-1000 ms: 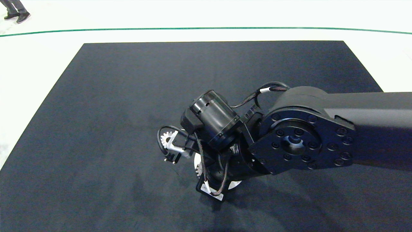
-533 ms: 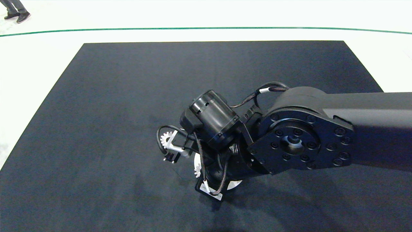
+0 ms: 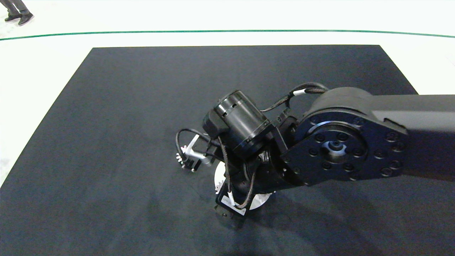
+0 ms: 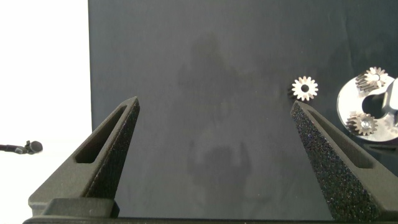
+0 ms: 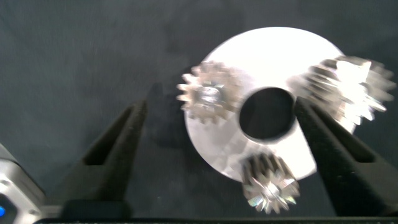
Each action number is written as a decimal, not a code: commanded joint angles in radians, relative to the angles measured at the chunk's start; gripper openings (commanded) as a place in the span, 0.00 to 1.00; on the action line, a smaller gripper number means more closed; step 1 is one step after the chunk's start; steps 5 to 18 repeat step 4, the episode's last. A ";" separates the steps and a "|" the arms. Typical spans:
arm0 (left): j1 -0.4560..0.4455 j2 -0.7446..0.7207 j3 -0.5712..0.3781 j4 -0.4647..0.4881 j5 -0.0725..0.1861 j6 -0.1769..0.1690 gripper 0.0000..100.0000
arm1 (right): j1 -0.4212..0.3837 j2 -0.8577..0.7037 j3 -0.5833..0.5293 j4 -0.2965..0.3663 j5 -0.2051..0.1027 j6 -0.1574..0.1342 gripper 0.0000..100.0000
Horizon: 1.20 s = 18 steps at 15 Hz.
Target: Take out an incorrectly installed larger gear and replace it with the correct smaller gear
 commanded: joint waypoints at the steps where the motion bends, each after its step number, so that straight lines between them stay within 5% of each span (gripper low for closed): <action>1: -0.006 0.009 0.008 -0.002 0.000 -0.001 1.00 | -0.043 -0.193 0.068 -0.003 -0.062 0.137 1.00; 2: -0.009 0.008 0.020 -0.004 0.000 0.002 1.00 | -0.068 -0.287 0.128 -0.026 -0.066 0.142 1.00; 3: -0.010 0.006 0.023 -0.008 0.002 -0.007 1.00 | -0.086 -0.380 0.196 -0.095 -0.069 0.185 1.00; 4: -0.014 -0.008 0.023 -0.051 0.002 -0.009 1.00 | -0.105 -0.466 0.272 -0.171 -0.099 0.272 1.00; 18: -0.014 -0.008 0.023 -0.051 0.002 -0.009 1.00 | -0.105 -0.466 0.272 -0.171 -0.099 0.272 1.00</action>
